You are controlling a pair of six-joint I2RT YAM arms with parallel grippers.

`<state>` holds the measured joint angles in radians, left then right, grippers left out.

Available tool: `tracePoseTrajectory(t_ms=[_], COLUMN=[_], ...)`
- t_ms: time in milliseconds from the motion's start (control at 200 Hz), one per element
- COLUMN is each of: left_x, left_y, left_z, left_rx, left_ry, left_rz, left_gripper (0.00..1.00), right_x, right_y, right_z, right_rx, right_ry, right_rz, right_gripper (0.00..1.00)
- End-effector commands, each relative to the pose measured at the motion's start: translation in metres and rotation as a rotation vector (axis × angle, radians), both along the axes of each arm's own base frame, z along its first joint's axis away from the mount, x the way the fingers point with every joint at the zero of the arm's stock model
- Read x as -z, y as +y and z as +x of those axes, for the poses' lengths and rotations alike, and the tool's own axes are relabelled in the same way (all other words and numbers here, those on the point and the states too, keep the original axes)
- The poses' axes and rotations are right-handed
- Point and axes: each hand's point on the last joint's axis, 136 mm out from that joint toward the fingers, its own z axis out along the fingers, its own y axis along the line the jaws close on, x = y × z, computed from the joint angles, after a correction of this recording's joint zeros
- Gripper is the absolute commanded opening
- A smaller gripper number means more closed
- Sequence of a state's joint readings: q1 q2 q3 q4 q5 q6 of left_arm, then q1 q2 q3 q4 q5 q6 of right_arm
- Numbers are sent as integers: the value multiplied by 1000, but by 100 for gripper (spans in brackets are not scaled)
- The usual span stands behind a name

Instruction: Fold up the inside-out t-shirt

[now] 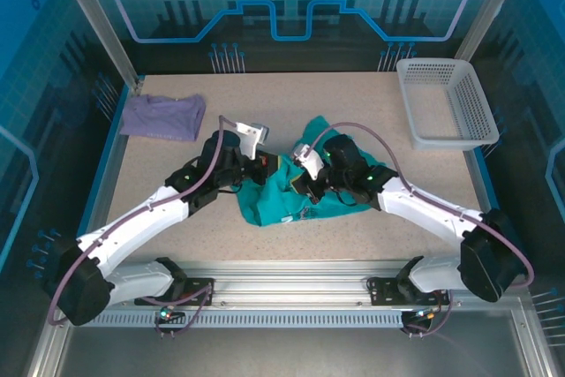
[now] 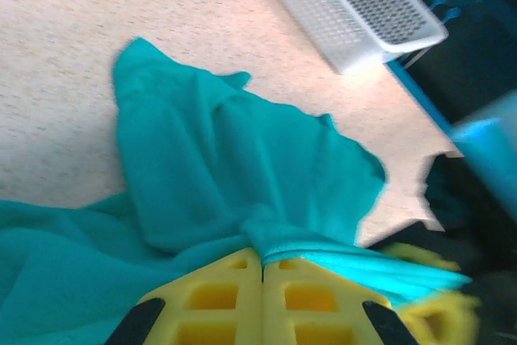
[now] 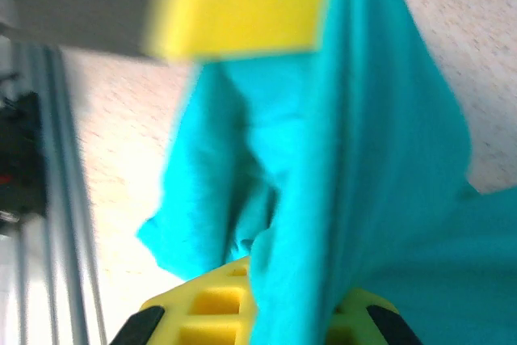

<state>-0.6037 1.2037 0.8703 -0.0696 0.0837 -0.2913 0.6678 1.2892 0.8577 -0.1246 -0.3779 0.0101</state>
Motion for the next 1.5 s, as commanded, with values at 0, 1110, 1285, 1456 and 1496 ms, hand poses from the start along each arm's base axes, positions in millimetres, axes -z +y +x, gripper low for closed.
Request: tracePoseTrajectory(t_ms=[0,1110,1285,1456,1496], left_x=[5,59,81,86,84], left_y=[23,-31,-26,-27,-27], left_z=[37,-41,-27,-23,-24], left_rx=[-142,207,148,133,138], left_ry=[-99,114,139,145,137], left_rz=[158,34,105,114,107], left_gripper=[0,31,23,23,23], right_x=[-18,-48,-60,-54,-51], right_y=[4,-29,-31,-32,-33], right_z=[-24,2,-2,-3,-3], right_rx=[-81,-14,-48,-53,-47], right_ry=[107,284,279,288,293], right_rz=[143,315,376,380,377], right_gripper=[0,0,0,0,0])
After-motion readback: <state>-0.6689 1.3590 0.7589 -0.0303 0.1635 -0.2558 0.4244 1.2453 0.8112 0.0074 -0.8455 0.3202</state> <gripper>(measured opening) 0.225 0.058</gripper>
